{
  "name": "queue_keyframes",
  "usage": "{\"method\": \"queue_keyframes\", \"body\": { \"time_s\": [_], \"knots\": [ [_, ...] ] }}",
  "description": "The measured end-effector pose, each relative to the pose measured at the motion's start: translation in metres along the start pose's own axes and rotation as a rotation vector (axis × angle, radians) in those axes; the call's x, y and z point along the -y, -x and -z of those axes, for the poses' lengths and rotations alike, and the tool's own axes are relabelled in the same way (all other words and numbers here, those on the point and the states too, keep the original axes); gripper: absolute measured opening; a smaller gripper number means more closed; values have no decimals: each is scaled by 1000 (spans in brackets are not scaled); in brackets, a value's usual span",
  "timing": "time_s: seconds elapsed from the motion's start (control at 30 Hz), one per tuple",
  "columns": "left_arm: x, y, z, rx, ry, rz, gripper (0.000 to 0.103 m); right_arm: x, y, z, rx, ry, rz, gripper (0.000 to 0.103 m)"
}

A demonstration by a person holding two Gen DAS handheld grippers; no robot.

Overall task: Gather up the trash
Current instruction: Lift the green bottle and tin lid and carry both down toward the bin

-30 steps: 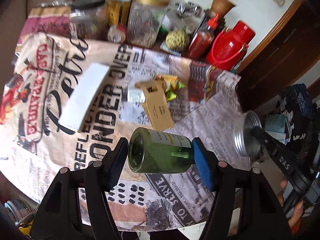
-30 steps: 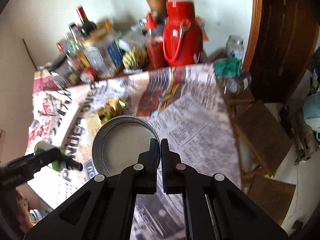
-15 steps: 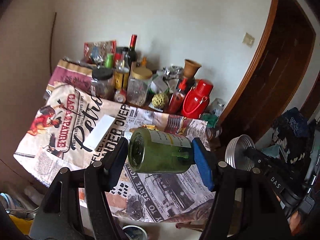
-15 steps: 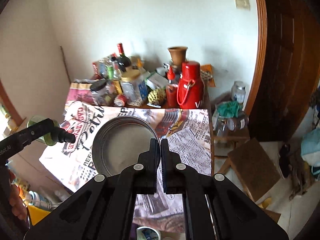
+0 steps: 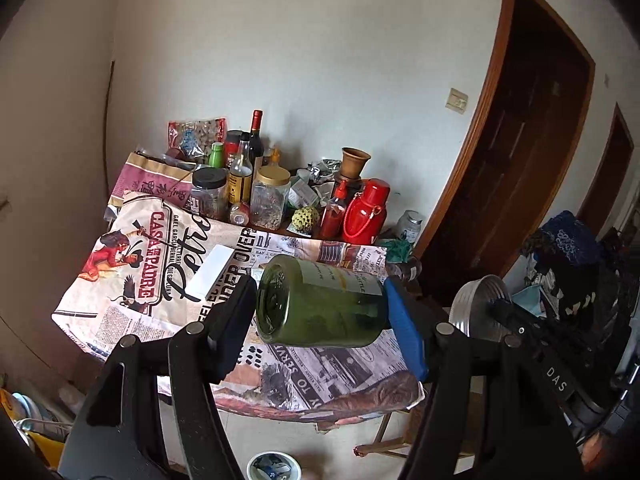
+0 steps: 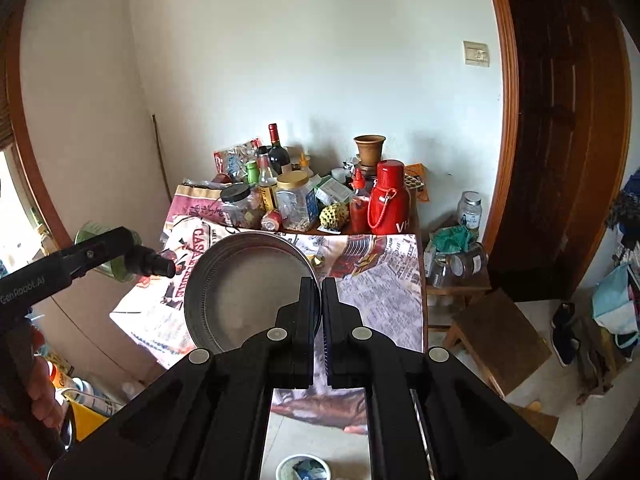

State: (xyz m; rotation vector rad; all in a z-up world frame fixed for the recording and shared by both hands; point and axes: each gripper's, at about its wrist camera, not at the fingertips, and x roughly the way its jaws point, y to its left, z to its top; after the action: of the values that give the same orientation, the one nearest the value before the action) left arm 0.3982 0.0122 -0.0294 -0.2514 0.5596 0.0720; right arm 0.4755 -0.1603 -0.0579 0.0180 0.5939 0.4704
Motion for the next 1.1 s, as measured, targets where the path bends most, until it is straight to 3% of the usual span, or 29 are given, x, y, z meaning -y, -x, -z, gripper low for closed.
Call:
{"method": "queue_keyframes", "body": {
  "time_s": [0.23, 0.6, 0.87, 1.1],
  "knots": [
    [-25, 59, 26, 12, -59, 45, 64, -41, 39, 35, 14, -35, 45, 3],
    [-83, 140, 101, -88, -83, 107, 64, -109, 100, 108, -24, -100, 127, 3],
    [-98, 161, 140, -178, -88, 128, 64, -124, 117, 140, -113, -112, 169, 3],
    [-107, 138, 171, -265, -76, 91, 64, -119, 98, 171, -213, -120, 169, 3]
  ]
}}
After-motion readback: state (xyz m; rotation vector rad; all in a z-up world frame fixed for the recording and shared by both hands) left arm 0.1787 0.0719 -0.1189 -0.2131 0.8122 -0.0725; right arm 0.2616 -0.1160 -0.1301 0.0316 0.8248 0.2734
